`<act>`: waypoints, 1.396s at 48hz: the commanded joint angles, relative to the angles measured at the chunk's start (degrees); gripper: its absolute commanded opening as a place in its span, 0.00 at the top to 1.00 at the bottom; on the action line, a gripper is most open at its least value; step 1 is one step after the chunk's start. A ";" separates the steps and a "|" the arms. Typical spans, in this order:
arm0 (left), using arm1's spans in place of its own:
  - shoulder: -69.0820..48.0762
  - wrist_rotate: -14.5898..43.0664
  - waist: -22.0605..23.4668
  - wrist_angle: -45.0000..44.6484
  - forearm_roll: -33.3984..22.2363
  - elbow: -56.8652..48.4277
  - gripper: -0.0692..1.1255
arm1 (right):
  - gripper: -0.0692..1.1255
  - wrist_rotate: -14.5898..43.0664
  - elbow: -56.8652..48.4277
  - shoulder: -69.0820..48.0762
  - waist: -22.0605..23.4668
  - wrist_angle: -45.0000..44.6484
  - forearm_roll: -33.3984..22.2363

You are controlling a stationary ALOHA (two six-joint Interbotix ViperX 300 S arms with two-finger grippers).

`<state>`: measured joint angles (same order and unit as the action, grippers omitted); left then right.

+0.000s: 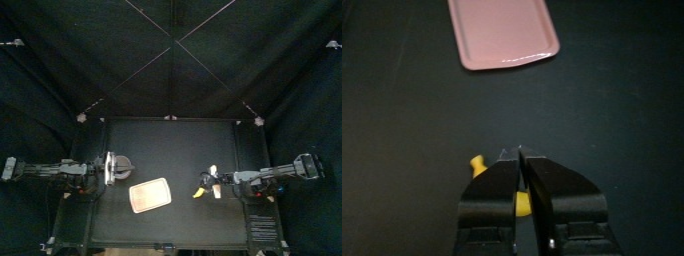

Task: Pick the banana then place it in the grey bowl
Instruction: Pick the banana

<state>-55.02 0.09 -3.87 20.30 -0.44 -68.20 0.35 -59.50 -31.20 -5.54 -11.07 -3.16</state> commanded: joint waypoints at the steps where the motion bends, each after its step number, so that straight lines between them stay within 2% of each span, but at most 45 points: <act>1: 0.26 -0.09 -0.26 0.53 -0.09 0.79 0.94 | 0.26 0.00 0.79 -0.26 -1.85 -0.35 -0.09; 5: 0.26 0.00 -0.35 0.53 0.00 0.88 0.94 | 0.11 0.00 0.18 -0.26 -2.37 -0.44 -0.44; 8: 0.26 0.00 -0.62 0.53 -0.09 0.79 0.94 | 0.05 -0.35 -0.35 0.09 -2.20 -0.53 -1.14; 20: 0.26 -0.09 -1.05 0.62 0.00 0.35 0.94 | 0.05 -1.23 -0.44 6.42 -3.08 -4.13 -2.81; 26: 0.26 -0.09 -1.14 0.62 -0.09 0.18 0.94 | 0.05 -1.32 0.88 10.81 -3.25 -7.03 -6.33; 34: 0.26 0.00 -1.41 0.53 -0.09 -0.26 0.94 | 0.06 -1.32 2.90 15.03 -3.16 -6.94 -9.23; 46: 0.26 0.09 -2.37 0.53 0.00 -0.97 0.94 | 0.06 -1.32 5.80 21.62 -2.81 -5.45 -9.32; 55: 0.00 0.09 -2.99 0.53 0.00 -0.97 0.94 | 0.13 -1.32 7.47 25.84 -3.43 -6.50 -6.59; 67: -0.35 0.09 -3.25 0.53 0.00 -1.05 0.94 | 0.42 -1.32 9.23 25.66 -4.04 -10.02 -3.43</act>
<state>-55.46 0.18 -6.94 20.30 -0.53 -70.05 -0.70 -51.50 -4.31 -9.67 -20.39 -6.94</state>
